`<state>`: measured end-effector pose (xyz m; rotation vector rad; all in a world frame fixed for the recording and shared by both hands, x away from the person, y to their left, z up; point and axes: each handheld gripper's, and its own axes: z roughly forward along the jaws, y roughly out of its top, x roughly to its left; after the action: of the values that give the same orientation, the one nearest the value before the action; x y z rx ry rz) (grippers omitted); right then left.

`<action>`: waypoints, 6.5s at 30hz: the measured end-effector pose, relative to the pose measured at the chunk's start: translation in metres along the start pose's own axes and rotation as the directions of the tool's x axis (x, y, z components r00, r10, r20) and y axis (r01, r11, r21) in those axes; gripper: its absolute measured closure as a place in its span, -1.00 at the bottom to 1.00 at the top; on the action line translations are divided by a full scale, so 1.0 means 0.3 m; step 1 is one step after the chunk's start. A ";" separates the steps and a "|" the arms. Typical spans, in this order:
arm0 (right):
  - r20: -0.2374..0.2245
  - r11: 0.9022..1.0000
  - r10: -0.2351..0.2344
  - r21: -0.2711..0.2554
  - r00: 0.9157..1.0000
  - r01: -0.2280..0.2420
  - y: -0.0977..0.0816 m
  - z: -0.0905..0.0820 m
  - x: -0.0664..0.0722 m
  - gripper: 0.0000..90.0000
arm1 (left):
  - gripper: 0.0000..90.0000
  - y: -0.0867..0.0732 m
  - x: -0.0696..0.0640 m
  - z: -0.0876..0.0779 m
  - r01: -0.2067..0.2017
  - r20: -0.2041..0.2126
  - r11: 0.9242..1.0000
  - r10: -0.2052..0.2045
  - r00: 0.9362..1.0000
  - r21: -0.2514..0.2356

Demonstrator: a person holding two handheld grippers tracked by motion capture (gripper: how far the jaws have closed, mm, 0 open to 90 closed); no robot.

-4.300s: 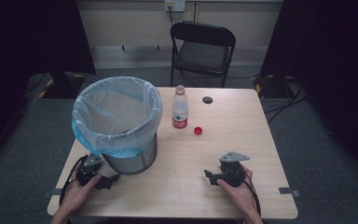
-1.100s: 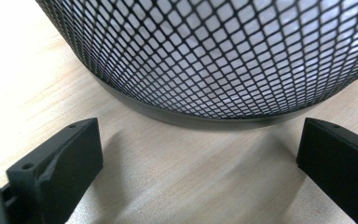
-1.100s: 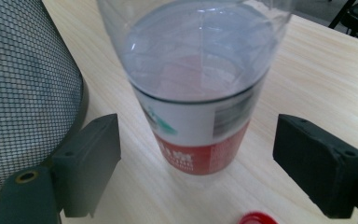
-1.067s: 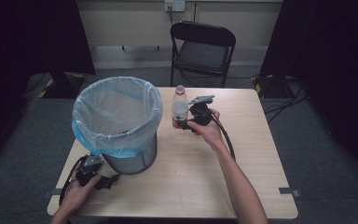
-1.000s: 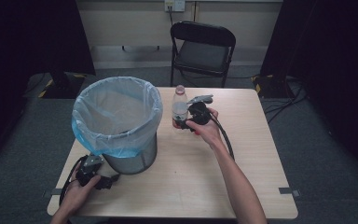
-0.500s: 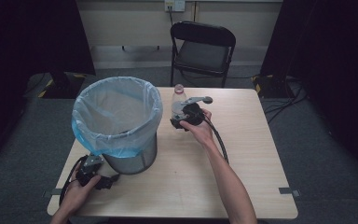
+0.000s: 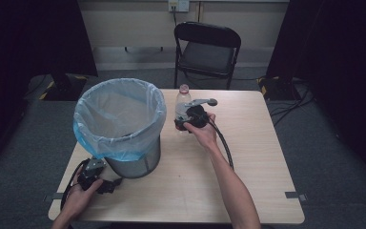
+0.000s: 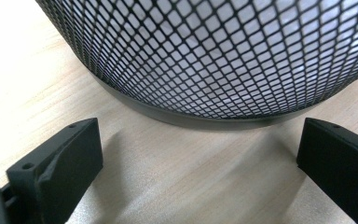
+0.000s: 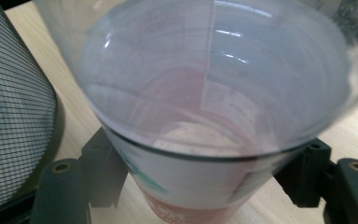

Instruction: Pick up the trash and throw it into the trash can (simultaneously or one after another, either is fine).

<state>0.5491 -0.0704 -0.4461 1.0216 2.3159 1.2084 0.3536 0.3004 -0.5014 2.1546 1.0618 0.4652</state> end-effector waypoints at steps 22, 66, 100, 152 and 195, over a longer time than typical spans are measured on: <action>-0.052 0.997 0.057 -0.047 0.997 -0.059 0.010 -0.131 0.011 -0.34 | -1.00 -0.001 -0.001 0.001 0.008 0.010 1.000 -0.008 1.000 -0.002; -0.067 0.949 0.019 -0.312 0.998 -0.039 0.166 -0.471 0.107 -0.34 | -1.00 -0.001 -0.001 0.001 0.010 0.013 1.000 -0.010 1.000 -0.002; -0.076 0.846 -0.019 -0.533 0.997 -0.024 0.349 -0.616 0.174 -0.34 | -1.00 -0.001 -0.001 0.001 0.009 0.013 1.000 -0.009 1.000 -0.001; -0.366 0.879 -0.177 -0.477 0.914 -0.021 0.479 -0.499 0.424 -0.37 | -1.00 -0.001 -0.001 0.001 0.010 0.012 1.000 -0.010 1.000 -0.002; -0.331 0.893 -0.146 -0.449 0.932 -0.020 0.448 -0.478 0.389 -0.59 | -1.00 -0.001 -0.001 0.001 0.009 0.013 1.000 -0.009 1.000 -0.001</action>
<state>0.4455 -0.0161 -0.2495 0.5912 2.1269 1.9169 0.3534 0.3000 -0.5019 2.1478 1.0638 0.4475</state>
